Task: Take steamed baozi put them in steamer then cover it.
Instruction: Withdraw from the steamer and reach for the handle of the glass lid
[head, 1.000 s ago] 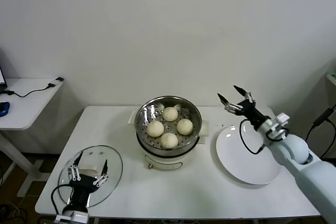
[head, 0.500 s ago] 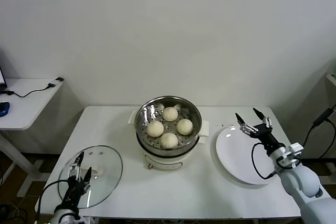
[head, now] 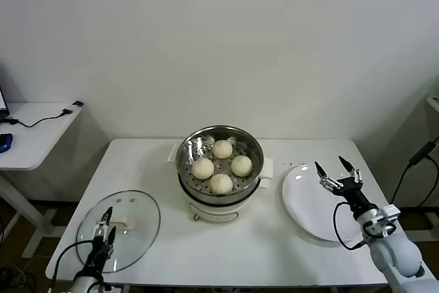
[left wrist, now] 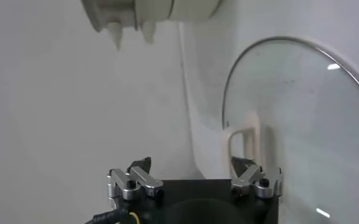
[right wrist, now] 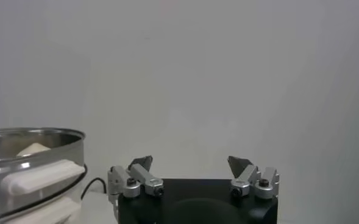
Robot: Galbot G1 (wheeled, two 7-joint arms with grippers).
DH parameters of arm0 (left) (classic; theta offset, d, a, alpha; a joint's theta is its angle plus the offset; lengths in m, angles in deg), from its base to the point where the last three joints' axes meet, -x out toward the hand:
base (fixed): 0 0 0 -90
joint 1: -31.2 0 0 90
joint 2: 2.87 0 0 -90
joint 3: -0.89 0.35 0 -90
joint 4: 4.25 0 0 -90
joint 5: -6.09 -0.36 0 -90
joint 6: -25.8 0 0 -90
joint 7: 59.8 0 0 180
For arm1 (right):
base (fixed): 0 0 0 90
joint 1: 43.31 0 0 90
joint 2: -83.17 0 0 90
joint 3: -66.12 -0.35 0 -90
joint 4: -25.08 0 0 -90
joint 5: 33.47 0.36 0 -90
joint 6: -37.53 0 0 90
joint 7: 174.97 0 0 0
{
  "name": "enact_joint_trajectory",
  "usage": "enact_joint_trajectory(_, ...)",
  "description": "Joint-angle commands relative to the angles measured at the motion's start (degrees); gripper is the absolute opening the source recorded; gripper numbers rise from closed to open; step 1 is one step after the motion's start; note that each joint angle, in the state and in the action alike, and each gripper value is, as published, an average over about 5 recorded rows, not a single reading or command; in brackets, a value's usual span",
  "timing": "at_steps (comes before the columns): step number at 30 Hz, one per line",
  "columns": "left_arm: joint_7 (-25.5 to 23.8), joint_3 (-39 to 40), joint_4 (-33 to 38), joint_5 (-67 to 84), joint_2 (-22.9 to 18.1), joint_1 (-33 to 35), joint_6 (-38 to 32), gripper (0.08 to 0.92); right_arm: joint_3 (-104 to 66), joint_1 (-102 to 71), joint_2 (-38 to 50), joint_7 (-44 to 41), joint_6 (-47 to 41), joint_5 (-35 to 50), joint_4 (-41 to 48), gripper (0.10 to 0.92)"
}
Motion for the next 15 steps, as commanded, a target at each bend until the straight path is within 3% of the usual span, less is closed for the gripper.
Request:
enact_joint_trajectory(1, 7.5, -0.1, -10.3, -3.2, 0.3, -5.9, -0.5, 0.823, -1.6, -1.6, -1.6, 0.2, 0.3, -2.1, 0.1, 0.823)
enact_joint_trajectory(7, 12.2, 0.0, -14.2, -3.6, 0.3, -9.4, -0.7, 0.823, -1.7, -2.0, -2.3, 0.1, 0.6, -3.1, 0.2, 0.823)
enact_joint_trajectory(15, 14.0, 0.6, -16.2, -2.2, 0.5, -12.0, -0.3, 0.823, -1.9, -2.9, -3.5, -0.2, 1.0, -4.4, 0.8, 0.823)
